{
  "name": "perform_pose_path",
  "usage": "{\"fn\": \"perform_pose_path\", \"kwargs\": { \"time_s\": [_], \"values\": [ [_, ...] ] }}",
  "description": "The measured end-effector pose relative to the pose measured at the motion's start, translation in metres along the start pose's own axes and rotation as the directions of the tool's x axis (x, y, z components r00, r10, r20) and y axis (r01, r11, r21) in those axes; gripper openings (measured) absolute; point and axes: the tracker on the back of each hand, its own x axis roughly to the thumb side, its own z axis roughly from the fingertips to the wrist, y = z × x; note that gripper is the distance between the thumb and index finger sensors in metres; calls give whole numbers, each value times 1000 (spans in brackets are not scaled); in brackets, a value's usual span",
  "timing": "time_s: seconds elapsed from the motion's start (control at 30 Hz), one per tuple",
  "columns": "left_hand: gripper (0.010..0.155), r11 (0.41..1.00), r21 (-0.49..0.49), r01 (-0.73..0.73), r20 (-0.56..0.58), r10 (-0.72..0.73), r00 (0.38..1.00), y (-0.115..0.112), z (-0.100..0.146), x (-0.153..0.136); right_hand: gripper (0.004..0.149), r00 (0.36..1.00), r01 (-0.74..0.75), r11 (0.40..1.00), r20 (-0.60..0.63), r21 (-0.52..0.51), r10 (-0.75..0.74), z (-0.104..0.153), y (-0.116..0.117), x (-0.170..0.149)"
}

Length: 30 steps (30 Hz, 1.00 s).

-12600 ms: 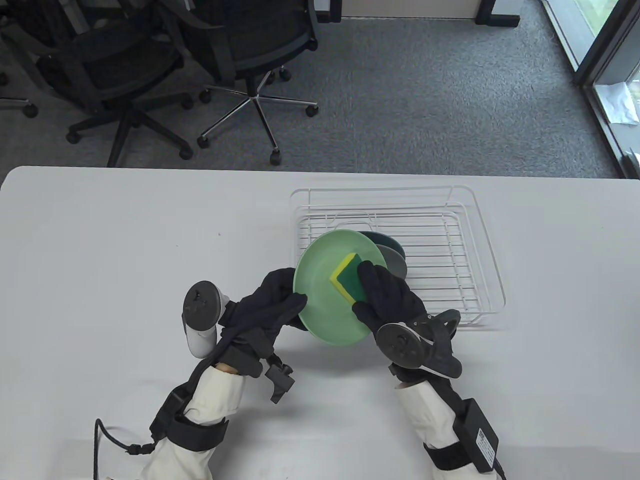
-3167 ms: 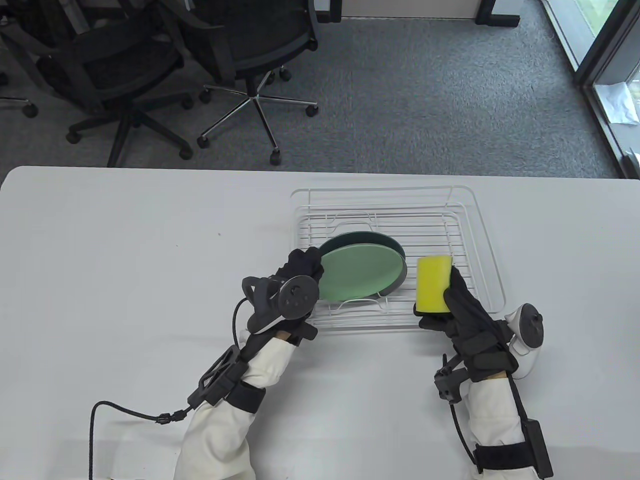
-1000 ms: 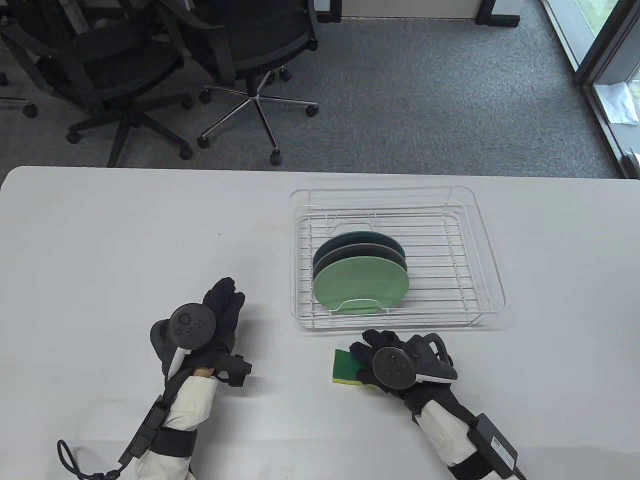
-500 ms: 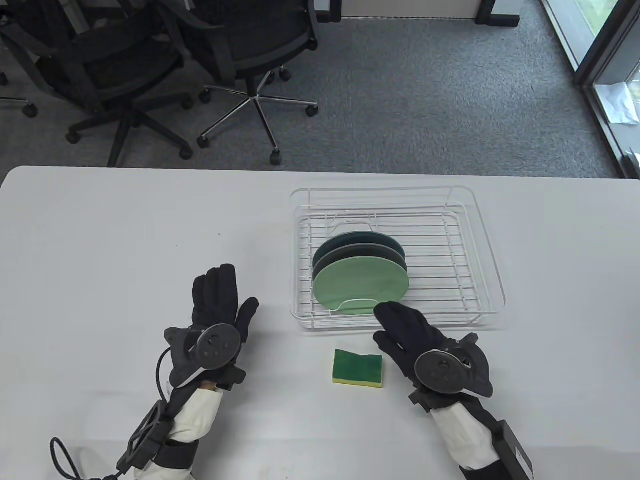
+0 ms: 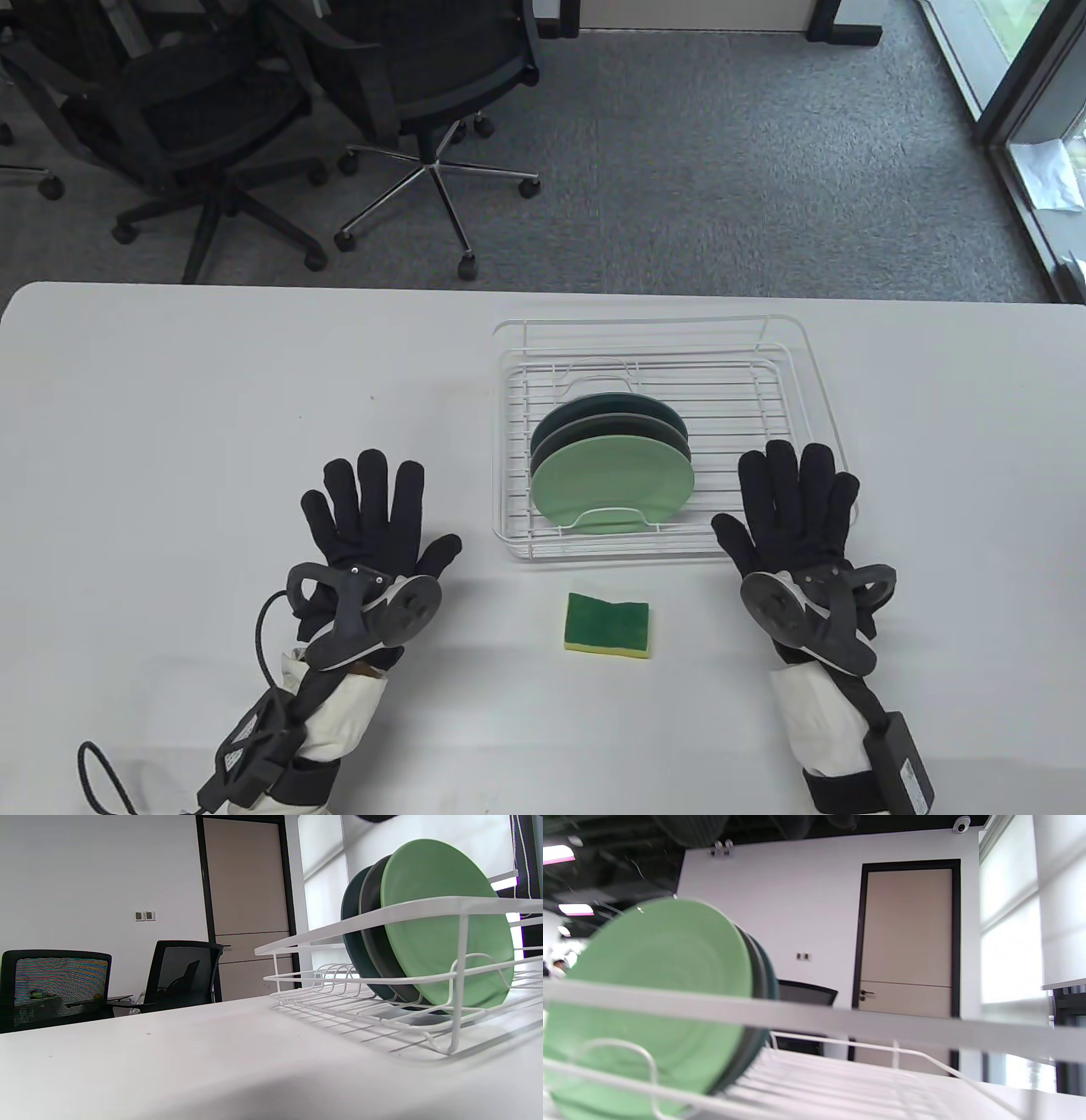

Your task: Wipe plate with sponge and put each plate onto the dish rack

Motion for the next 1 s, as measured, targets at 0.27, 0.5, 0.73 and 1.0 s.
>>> {"fn": "perform_pose_path", "kwargs": {
  "time_s": [0.27, 0.5, 0.73, 1.0],
  "values": [
    [89, 1000, -19, 8, -6, -8, 1000, -5, 0, -2, 73, 999, -6, 999, -41, 33, 8, 3, 7, -13],
    [88, 1000, -21, 5, -8, -5, 1000, -4, -1, -2, 72, 999, 20, 999, -43, 29, -19, 3, 10, -14],
    [88, 1000, -19, 1, -8, -1, 1000, -5, -2, -3, 72, 999, 20, 999, -35, 41, -18, 5, 11, -10],
    [88, 1000, -22, 5, -8, -5, 1000, -6, -2, -3, 72, 1000, 16, 998, -22, 56, -15, 6, 12, -7]
  ]
}}
